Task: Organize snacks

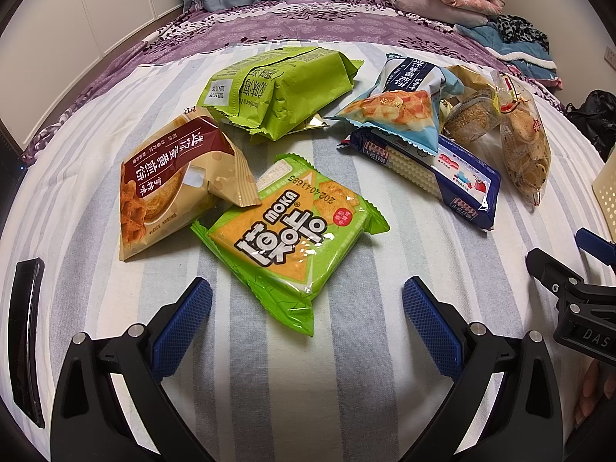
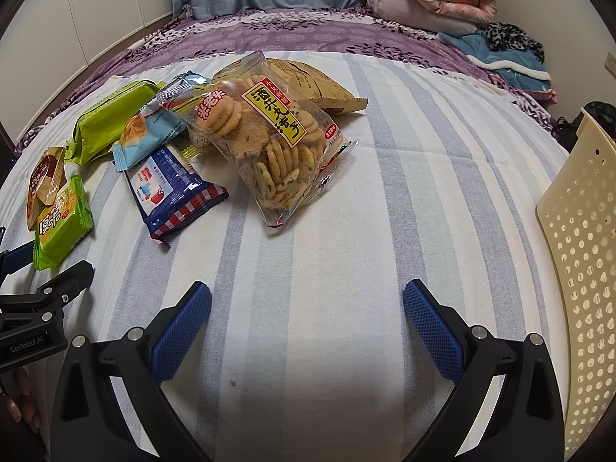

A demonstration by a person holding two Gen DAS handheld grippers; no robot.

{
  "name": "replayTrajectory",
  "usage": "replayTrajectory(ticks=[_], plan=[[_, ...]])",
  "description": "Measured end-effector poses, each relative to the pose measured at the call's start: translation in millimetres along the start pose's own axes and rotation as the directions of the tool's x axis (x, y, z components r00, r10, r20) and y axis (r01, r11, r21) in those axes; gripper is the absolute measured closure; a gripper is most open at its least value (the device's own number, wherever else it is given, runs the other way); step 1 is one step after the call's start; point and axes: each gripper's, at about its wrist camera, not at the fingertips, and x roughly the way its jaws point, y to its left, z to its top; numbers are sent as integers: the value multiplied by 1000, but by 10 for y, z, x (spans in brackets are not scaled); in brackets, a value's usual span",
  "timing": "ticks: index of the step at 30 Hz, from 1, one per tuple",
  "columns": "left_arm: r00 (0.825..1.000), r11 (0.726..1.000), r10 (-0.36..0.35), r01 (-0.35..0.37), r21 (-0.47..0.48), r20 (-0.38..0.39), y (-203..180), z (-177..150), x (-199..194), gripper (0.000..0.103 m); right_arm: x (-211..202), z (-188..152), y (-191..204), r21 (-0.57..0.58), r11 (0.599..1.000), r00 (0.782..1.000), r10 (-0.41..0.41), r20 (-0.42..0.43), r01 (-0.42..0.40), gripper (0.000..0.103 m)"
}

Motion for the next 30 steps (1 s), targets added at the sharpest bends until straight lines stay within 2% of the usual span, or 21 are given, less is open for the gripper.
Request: replayTrajectory(ticks=[14,17,23,30], plan=[[1000,1000,-23,23,4,2,71,-5,-106,2,-108,18,-42,-17,1000,1000,25,12,-25,5],[1000,1000,-23,23,-6,10,131,1,-160,2,-193,15,-37,-38,999,998,31,48,-29,5],[999,999,-19,20,-26,46,415,153,-290,2,-381,122,-123,-26,997,991,76,113,-73,5],[999,993,-18,23,-118,48,866,370,-279,2,-465,237,-269,17,993,982,110,153,-114,5]])
